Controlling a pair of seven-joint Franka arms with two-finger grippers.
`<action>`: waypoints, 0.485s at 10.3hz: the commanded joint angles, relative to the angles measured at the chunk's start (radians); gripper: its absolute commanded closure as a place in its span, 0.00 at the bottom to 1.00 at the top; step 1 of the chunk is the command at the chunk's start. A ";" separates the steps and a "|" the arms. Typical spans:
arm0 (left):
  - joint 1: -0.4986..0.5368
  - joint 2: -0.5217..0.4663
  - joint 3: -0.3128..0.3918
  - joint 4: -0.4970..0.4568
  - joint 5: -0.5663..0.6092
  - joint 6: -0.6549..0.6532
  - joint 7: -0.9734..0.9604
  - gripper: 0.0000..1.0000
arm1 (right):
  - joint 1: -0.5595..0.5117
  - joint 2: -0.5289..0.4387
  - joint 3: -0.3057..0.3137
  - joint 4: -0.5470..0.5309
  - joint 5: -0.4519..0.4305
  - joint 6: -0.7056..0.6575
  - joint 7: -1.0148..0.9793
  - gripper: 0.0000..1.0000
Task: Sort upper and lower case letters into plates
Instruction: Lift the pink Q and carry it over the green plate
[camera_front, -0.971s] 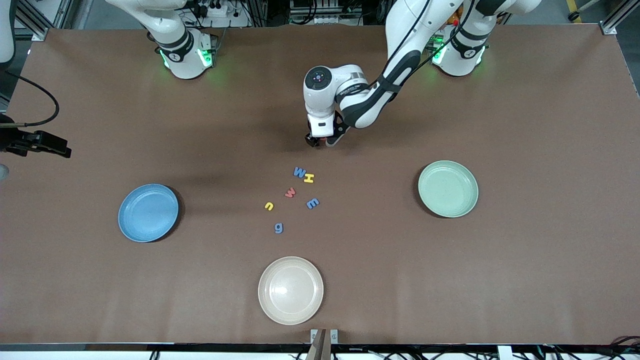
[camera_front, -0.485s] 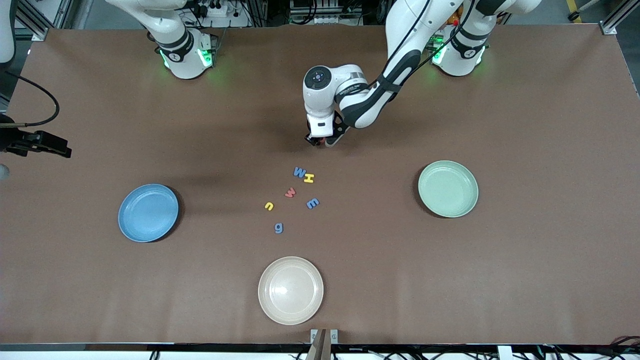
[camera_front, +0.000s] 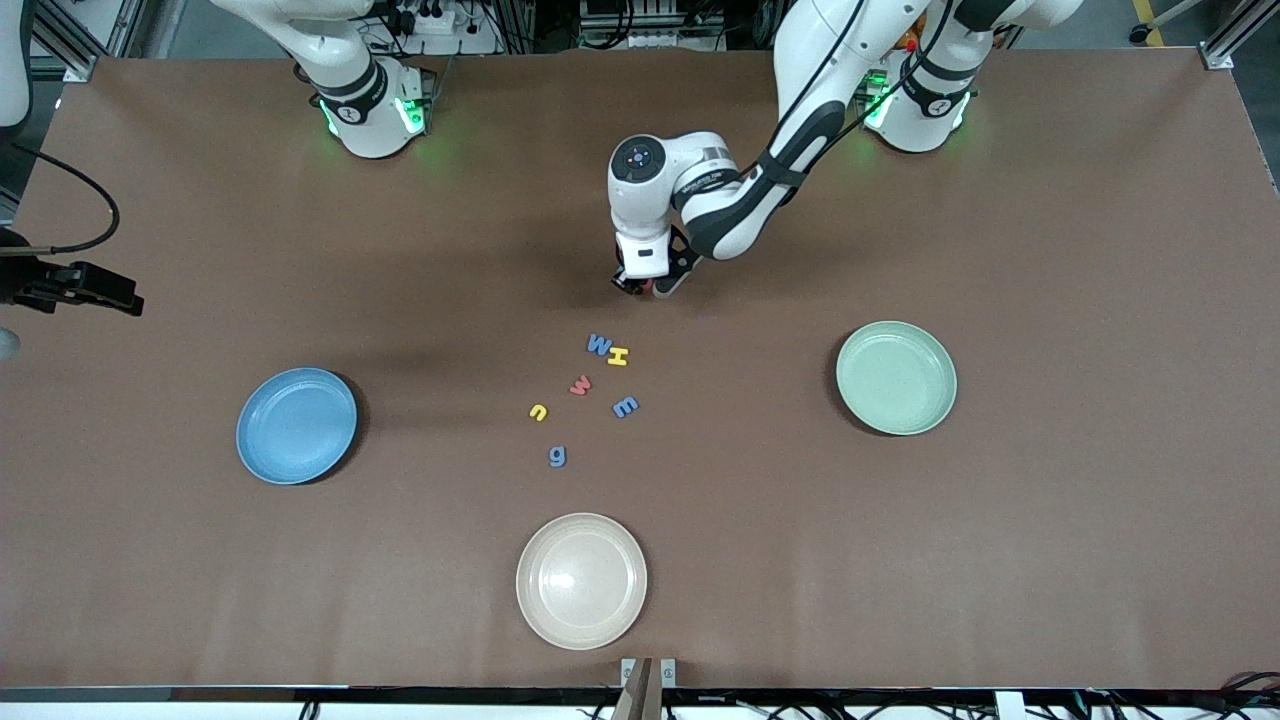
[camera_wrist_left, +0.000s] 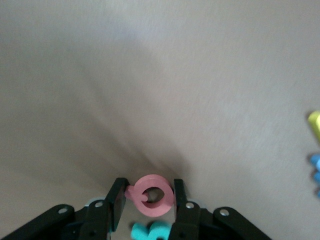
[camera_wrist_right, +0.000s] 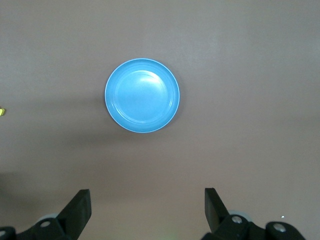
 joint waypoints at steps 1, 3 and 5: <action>0.035 -0.016 -0.007 0.018 0.025 -0.063 0.051 0.69 | 0.004 -0.001 0.001 0.001 -0.013 0.001 -0.003 0.00; 0.091 -0.045 -0.020 0.048 0.019 -0.172 0.140 0.69 | 0.002 -0.001 0.001 0.001 -0.013 0.003 -0.003 0.00; 0.157 -0.064 -0.025 0.047 0.012 -0.198 0.280 0.69 | 0.002 0.001 0.001 0.001 -0.013 0.003 -0.003 0.00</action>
